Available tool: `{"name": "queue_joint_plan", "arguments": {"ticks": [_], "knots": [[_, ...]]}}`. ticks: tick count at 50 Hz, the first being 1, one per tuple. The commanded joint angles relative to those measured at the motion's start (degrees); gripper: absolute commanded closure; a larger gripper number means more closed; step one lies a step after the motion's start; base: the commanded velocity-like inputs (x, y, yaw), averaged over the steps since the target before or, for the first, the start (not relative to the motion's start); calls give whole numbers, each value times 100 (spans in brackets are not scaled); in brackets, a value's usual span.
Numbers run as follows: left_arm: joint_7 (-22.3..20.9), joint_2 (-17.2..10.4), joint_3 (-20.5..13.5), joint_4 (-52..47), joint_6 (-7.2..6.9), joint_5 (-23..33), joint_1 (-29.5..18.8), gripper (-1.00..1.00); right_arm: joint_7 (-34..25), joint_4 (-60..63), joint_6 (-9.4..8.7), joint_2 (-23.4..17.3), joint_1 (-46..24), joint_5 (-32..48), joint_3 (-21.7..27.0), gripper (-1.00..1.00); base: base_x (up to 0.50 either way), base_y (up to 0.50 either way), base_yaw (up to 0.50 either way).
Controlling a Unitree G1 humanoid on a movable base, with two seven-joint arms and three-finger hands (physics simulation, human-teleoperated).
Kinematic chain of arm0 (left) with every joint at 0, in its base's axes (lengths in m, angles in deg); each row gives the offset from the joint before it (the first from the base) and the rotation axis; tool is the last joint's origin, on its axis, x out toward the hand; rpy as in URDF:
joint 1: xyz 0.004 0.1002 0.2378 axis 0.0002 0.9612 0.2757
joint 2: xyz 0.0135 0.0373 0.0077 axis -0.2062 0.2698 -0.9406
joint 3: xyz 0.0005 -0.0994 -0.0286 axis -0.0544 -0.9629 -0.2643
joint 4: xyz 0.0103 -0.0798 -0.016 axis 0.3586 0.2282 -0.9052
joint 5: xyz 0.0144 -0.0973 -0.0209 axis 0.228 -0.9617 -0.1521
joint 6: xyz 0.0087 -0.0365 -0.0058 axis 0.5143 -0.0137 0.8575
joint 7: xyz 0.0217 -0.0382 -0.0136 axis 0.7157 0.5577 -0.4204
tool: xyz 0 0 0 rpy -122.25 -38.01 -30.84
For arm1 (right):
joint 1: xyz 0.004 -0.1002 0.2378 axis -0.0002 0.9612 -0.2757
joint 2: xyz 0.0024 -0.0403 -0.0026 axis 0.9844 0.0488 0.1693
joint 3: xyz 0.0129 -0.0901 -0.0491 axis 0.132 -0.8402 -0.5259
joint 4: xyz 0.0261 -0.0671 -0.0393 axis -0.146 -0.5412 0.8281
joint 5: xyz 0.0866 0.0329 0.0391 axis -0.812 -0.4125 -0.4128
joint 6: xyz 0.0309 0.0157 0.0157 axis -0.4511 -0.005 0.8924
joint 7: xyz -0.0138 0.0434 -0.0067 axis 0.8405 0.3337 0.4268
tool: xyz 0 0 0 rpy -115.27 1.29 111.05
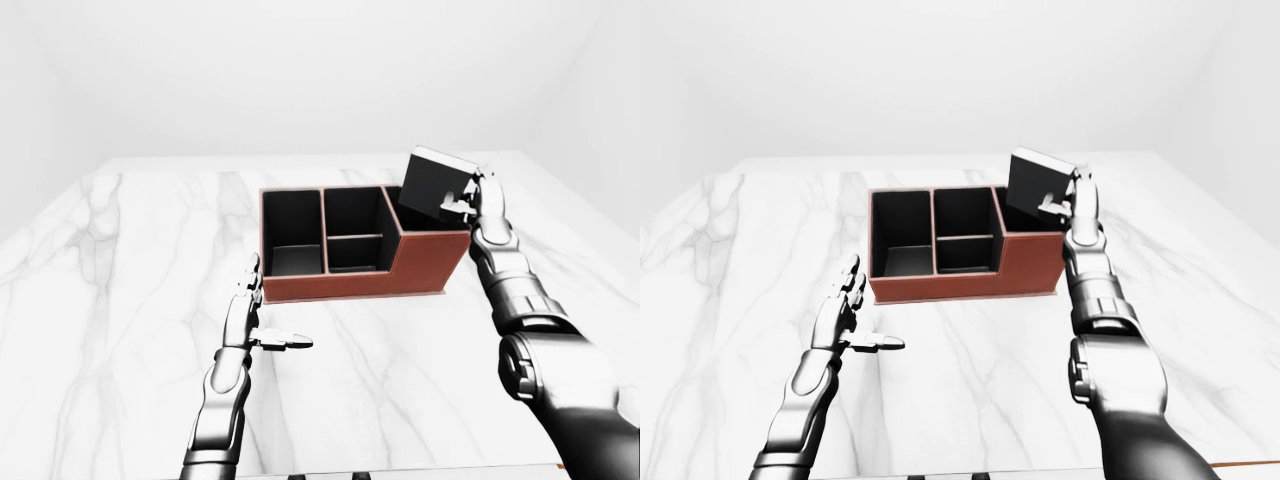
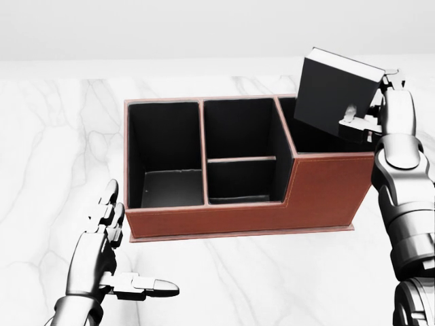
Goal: Pick up the book and place it in the right compartment of the caddy.
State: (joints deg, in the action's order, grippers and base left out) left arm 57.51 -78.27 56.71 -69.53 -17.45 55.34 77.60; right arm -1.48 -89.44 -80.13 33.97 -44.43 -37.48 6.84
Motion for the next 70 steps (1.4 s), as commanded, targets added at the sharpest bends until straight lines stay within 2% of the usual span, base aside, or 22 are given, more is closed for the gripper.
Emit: {"name": "queue_joint_plan", "arguments": {"ticks": [1,2,3,5,6,8,14,19,21,24,29,68,70], "knots": [[48,4,-84,225,257,-92,-54,-100,52,-7,0,2,-66,-63,196,100,0,0,0],[50,5,-79,203,240,-89,-49,-100,50,-13,0,2,-66,-65,197,100,0,0,0],[58,14,-61,73,141,-80,-18,-100,51,-29,0,3,-66,-65,196,100,0,0,0],[63,19,-51,-46,42,-77,2,-100,49,-26,0,5,-63,-68,194,100,0,0,0],[62,19,-55,55,135,-77,-6,-100,48,-35,0,7,-65,-67,192,100,0,0,0],[67,22,-46,-48,44,-73,7,-100,45,-30,0,5,-66,-71,194,100,0,0,0],[53,12,-67,120,190,-83,-19,-100,48,-77,0,1,-55,-71,197,100,0,0,0],[54,13,-65,103,177,-83,-14,-100,46,-65,0,7,-36,-70,193,100,0,0,0],[52,10,-73,171,226,-86,-33,-100,45,-86,0,9,-46,-69,192,100,0,0,0],[56,13,-64,123,189,-81,-20,-100,44,-112,0,9,-62,-68,192,100,0,0,0],[52,8,-73,176,224,-85,-36,-100,38,-98,0,9,-61,-68,189,100,0,0,0],[50,7,-72,177,225,-84,-37,-100,36,-289,0,15,10,-82,203,100,0,0,0],[52,9,-74,178,225,-86,-37,-100,30,-270,0,15,16,-92,207,-18,0,0,0]]}}
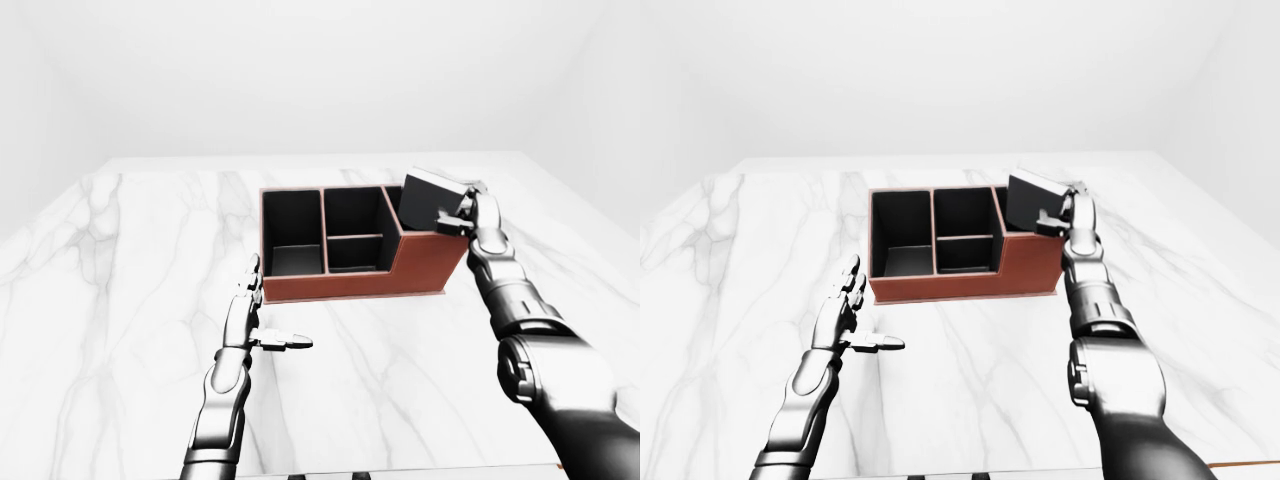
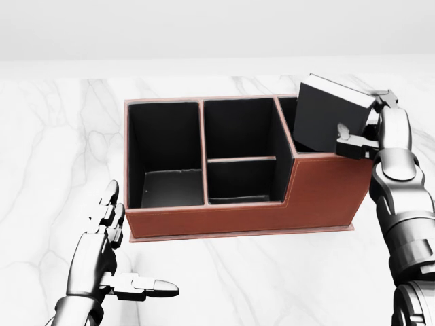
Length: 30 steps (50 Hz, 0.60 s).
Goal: Pick up the book and place it in the right compartment of the caddy.
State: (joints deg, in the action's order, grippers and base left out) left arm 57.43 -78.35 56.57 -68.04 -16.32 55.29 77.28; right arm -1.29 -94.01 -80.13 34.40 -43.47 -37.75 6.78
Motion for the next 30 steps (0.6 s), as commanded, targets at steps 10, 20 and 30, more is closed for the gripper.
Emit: {"name": "queue_joint_plan", "arguments": {"ticks": [10,20,30], "knots": [[60,15,-59,28,113,-76,-5,-100,-54,148,0,-25,-92,-78,208,-100,0,0,0],[84,38,-13,-310,-159,-55,70,-100,-61,192,0,-22,-94,-74,204,-100,0,0,0],[78,34,-23,-252,-104,-62,65,-100,-85,1967,-730,-207,-18,-123,236,-100,0,0,0]]}}
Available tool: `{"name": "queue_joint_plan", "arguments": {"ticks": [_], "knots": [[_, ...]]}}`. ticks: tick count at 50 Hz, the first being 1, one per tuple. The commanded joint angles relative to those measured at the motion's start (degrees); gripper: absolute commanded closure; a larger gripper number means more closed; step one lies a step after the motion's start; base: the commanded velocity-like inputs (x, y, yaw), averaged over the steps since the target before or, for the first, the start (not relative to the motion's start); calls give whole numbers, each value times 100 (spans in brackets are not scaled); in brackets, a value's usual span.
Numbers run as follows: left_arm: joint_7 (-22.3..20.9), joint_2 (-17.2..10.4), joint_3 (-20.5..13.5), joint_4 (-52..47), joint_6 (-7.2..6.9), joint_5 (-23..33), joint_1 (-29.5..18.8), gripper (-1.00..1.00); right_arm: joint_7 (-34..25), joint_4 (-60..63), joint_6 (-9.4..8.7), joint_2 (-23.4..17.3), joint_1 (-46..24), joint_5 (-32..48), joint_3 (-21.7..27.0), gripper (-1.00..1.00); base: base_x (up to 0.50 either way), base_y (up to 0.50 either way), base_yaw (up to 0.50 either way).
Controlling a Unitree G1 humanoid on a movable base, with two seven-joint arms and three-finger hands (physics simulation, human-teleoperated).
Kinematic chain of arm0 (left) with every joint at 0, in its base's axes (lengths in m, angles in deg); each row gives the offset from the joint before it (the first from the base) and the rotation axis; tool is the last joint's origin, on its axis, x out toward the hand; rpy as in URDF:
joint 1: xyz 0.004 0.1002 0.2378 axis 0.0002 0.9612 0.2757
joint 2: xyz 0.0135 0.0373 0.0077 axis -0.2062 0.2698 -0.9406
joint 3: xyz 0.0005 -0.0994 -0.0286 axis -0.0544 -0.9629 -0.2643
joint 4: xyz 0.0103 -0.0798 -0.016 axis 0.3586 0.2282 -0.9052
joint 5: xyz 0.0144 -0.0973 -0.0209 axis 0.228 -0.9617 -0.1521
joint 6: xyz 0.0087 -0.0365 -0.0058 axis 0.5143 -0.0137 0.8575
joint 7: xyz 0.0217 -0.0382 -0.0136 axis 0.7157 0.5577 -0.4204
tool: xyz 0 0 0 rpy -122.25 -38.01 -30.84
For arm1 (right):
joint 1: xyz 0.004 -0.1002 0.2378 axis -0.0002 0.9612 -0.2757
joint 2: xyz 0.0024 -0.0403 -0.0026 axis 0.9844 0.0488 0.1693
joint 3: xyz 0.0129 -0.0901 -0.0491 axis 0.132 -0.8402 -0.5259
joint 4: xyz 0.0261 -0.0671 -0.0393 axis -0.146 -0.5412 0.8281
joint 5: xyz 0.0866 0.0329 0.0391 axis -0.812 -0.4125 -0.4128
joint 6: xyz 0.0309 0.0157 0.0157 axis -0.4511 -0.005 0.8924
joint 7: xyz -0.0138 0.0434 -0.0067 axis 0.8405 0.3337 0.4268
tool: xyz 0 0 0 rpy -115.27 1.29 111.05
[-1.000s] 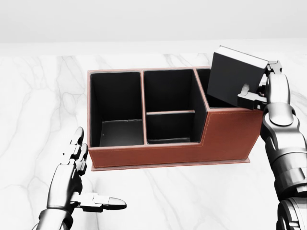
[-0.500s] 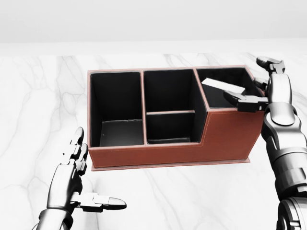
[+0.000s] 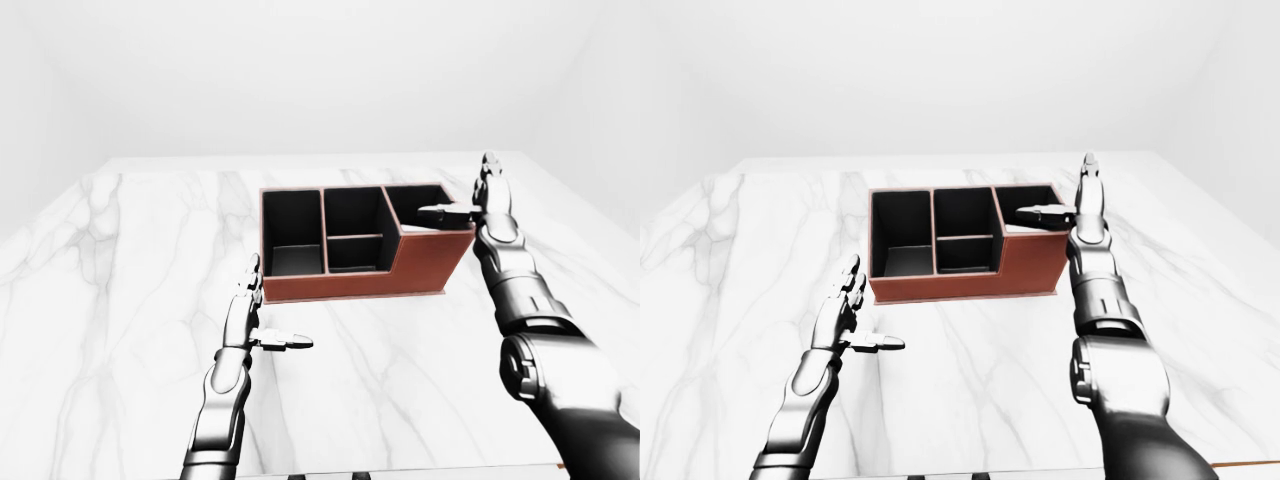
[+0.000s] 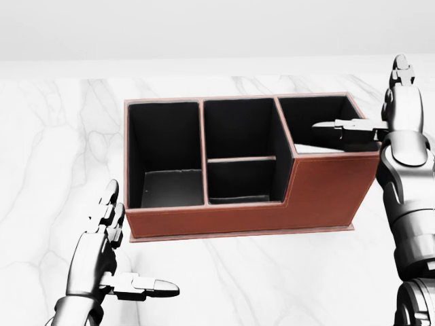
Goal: Pick up the book and place it in the right compartment of the caddy.
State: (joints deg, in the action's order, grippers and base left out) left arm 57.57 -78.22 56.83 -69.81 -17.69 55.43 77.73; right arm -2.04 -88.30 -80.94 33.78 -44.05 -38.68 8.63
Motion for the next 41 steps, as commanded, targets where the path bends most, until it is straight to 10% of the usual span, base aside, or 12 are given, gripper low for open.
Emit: {"name": "queue_joint_plan", "arguments": {"ticks": [1,41], "knots": [[66,24,-42,-106,13,-72,29,-100,-17,1669,-809,-152,73,-35,69,-100,0,0,0],[62,15,-59,49,143,-75,2,-100,-169,9215,-919,-604,35,-647,603,-100,0,0,0]]}}
